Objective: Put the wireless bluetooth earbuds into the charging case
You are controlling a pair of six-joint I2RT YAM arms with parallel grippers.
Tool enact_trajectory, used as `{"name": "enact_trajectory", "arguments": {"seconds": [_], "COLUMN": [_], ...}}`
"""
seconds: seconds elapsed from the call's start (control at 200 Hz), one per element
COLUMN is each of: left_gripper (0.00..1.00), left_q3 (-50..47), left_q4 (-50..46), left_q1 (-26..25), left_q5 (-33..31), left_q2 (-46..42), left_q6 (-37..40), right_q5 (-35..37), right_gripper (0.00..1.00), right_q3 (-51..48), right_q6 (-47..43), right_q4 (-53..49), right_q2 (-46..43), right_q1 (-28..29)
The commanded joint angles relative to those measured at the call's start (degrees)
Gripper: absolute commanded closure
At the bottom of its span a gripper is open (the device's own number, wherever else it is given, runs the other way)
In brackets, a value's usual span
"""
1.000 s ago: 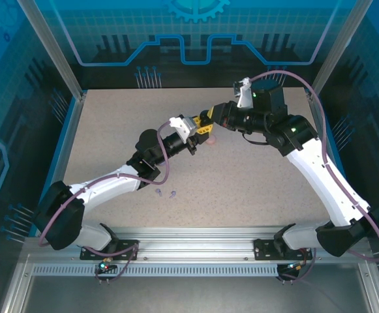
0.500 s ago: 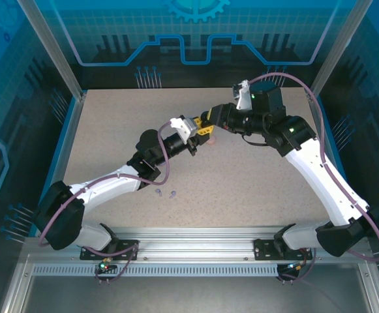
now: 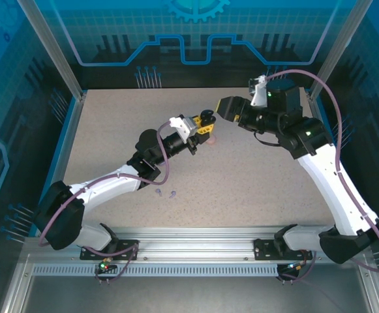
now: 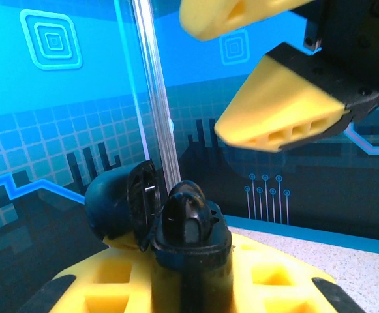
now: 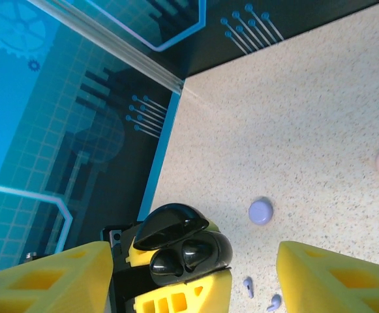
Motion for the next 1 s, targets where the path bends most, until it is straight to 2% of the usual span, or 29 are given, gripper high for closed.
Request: {"name": "enact_trajectory", "arguments": {"seconds": [0.0, 0.335, 0.77, 0.996], "left_gripper": [1.0, 1.0, 1.0, 1.0], "left_q3": [1.03, -1.28, -2.76, -1.97], "left_q4": [2.54, 1.75, 0.92, 0.54], "left_q1": [-0.43, -1.02, -2.53, -2.55], "left_q5": [0.14, 0.53, 0.41, 0.57], "left_q2": [-0.2, -1.22, -1.94, -1.6], "left_q6": [-1.21, -2.52, -2.81, -2.7], "right_q5": [2.16, 10.62, 9.37, 8.11], "right_gripper": [0.32, 0.36, 0.38, 0.39], "right_q3": [-1.52, 3.75, 15.57, 15.53], "right_q6": [-2.03, -11.03, -13.84, -14.61], "right_q4": [-2.64, -9.29, -13.28, -13.98], "right_q2": [-0.93, 6.99, 18.85, 20.19], "right_q1": [-1.13, -0.97, -1.15, 0.32]}}
